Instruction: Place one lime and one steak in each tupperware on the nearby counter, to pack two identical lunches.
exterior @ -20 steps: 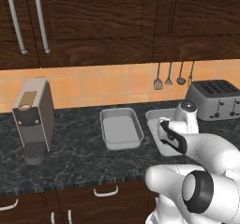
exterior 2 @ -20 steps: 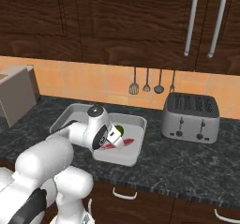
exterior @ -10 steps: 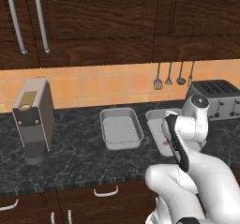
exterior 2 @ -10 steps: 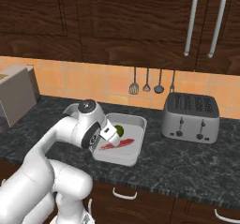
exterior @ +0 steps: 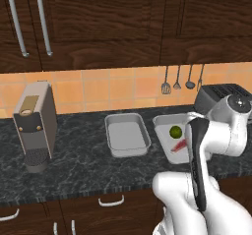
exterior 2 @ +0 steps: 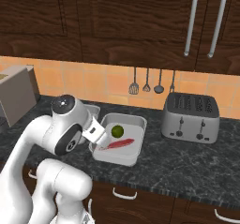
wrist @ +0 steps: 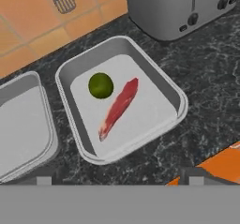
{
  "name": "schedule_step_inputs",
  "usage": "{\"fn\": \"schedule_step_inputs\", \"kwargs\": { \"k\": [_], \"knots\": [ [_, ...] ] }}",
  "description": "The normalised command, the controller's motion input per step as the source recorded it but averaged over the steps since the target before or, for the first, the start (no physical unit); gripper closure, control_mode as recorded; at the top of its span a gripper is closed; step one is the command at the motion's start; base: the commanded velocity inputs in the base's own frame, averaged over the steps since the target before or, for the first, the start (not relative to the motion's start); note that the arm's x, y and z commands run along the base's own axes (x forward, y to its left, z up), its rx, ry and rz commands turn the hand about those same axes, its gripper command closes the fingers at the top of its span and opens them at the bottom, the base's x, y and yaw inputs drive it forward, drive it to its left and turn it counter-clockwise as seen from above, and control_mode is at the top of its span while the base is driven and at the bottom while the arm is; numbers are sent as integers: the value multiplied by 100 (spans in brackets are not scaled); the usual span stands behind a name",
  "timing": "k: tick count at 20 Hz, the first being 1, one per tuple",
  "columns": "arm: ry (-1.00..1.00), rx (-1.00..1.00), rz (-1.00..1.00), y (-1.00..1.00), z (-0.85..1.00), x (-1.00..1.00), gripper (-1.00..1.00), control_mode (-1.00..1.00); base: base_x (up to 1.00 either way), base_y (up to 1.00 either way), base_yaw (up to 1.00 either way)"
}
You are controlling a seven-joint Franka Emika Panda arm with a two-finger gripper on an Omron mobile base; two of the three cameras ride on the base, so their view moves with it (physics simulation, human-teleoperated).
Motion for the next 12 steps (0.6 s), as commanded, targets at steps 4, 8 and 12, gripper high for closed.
{"fn": "schedule_step_inputs", "kwargs": {
  "k": [4,8,12],
  "knots": [
    [-13,-5,20,12,20,-84,-100,-100,0,0,0],
    [0,0,0,0,0,0,-100,100,-100,2,6],
    [0,0,0,0,0,0,-100,100,-90,-30,-2]
  ]
}}
